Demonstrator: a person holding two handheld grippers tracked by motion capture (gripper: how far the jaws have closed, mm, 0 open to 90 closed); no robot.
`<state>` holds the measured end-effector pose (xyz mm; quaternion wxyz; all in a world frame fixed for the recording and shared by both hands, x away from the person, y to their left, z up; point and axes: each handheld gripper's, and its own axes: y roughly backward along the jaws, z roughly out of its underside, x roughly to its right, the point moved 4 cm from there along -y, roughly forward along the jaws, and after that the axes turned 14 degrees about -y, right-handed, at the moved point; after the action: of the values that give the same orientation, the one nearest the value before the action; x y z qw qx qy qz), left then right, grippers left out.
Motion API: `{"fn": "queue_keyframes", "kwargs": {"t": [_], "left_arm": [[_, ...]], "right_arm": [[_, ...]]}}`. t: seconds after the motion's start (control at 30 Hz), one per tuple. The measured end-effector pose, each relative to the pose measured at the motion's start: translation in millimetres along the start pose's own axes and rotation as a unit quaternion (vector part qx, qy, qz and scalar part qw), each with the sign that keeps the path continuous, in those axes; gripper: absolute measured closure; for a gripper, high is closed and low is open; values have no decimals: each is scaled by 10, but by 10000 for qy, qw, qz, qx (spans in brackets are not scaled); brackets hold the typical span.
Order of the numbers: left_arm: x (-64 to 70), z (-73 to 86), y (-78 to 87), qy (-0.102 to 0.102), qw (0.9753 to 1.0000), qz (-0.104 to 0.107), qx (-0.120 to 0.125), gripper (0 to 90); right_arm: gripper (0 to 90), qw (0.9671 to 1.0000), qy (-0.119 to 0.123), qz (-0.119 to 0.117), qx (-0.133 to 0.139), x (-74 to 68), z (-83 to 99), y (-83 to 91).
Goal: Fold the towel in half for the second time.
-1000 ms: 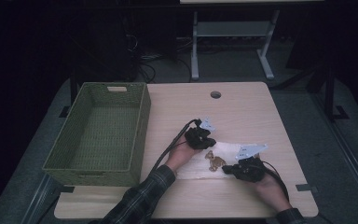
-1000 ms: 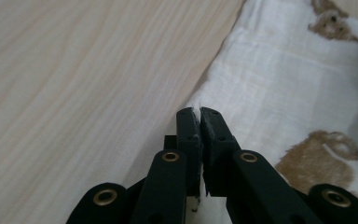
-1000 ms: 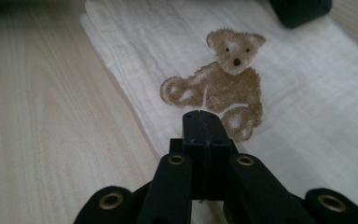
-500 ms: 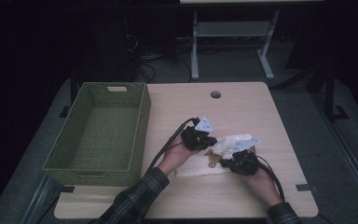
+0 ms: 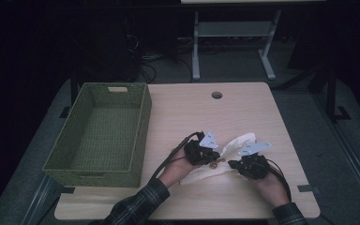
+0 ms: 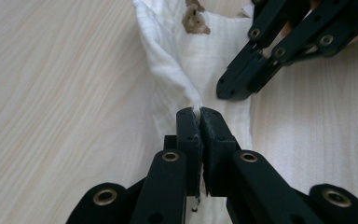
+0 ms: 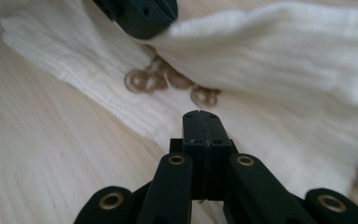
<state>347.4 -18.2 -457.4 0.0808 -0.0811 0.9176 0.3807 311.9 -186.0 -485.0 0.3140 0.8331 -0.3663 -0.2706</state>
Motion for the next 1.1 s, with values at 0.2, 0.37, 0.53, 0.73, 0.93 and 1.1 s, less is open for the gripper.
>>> {"fn": "queue_keyframes", "kwargs": {"t": [0.2,0.37,0.53,0.73,0.93,1.1], "left_arm": [[107,10,-39,49,9999,156,-1,861],[200,27,-108,83,9995,289,-101,858],[309,31,-161,147,9989,426,-106,853],[388,-44,-90,93,9986,517,10,737],[404,-16,-123,131,9978,646,-60,731],[402,-29,-56,158,9980,617,14,694]], "right_arm": [[900,9999,-137,63,29,99,110,137],[900,9990,-242,190,323,237,79,323],[900,9975,-181,170,666,209,-33,567],[900,9965,-97,160,814,172,-235,615],[900,9961,113,131,870,125,-508,451],[900,9981,-46,144,595,176,-415,274]]}}
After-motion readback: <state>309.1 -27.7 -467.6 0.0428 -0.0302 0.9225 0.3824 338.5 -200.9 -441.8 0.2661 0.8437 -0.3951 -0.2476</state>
